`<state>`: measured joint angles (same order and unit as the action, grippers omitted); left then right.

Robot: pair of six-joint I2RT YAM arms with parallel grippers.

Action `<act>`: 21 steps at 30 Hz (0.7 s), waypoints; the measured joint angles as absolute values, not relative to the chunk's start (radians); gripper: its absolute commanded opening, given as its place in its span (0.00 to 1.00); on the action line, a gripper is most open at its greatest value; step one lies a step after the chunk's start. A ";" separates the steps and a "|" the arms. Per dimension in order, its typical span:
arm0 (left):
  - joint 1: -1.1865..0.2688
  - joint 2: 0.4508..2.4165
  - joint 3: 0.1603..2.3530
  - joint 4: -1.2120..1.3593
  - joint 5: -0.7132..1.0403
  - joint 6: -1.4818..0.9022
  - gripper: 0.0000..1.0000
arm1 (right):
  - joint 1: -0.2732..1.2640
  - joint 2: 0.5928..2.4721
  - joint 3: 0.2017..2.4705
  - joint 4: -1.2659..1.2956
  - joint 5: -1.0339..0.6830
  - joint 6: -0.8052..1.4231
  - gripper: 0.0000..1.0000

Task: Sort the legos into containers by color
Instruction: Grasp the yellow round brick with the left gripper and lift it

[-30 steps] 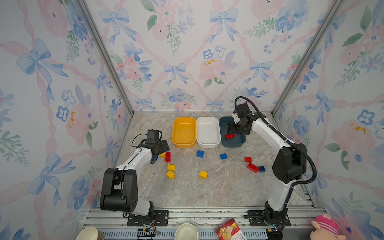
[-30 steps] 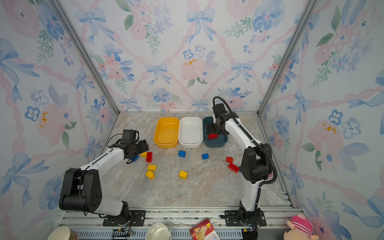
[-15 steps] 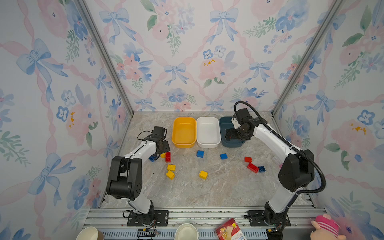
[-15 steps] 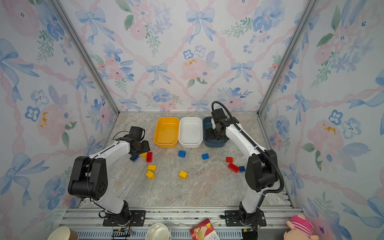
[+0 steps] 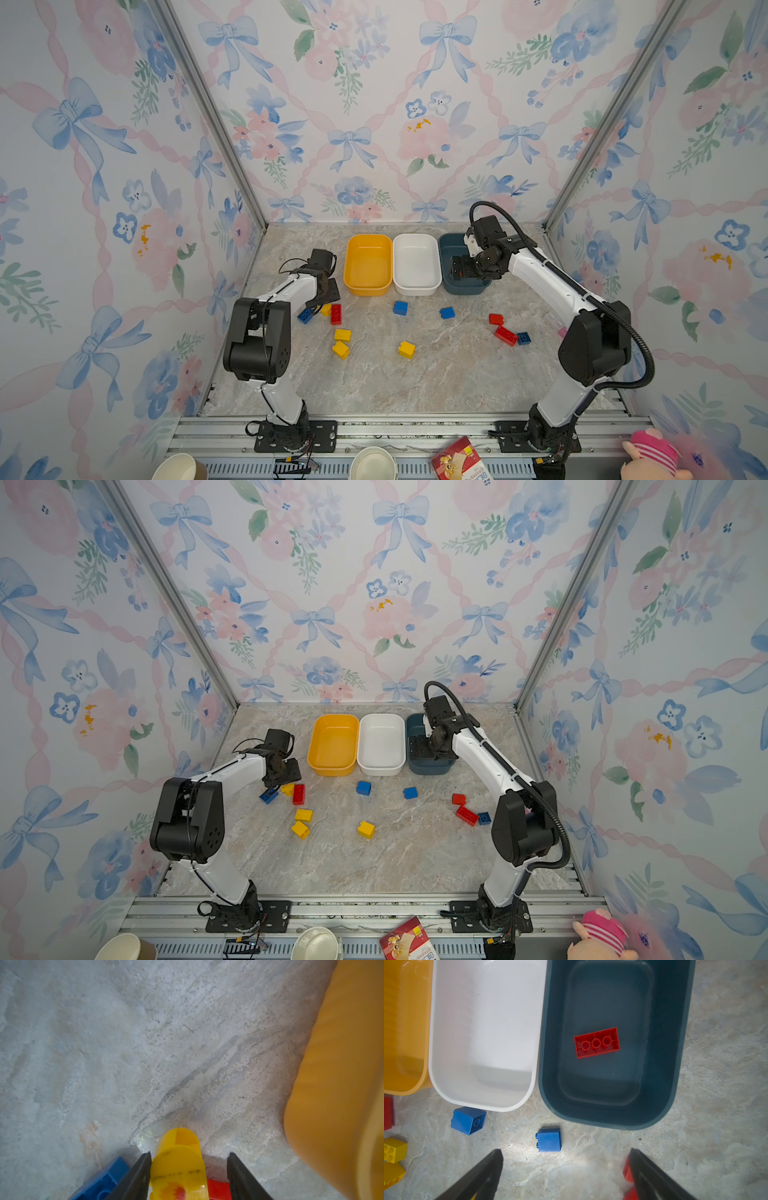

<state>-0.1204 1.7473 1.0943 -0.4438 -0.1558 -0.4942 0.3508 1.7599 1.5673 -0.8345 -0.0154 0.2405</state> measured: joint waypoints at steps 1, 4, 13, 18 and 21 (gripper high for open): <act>-0.120 1.750 1.094 -0.444 -0.158 -0.494 0.59 | 0.351 1.760 1.567 -0.834 -0.016 0.241 0.97; -0.120 1.753 1.094 -0.444 -0.161 -0.494 0.60 | 0.351 1.760 1.567 -0.834 -0.016 0.241 0.97; -0.120 1.778 1.094 -0.444 -0.162 -0.494 0.56 | 0.351 1.760 1.567 -0.834 -0.015 0.241 0.97; -0.120 1.787 1.094 -0.444 -0.169 -0.490 0.46 | 0.351 1.760 1.567 -0.834 -0.015 0.241 0.97; -0.120 1.787 1.094 -0.443 -0.176 -0.490 0.40 | 0.351 1.760 1.567 -0.834 -0.015 0.244 0.97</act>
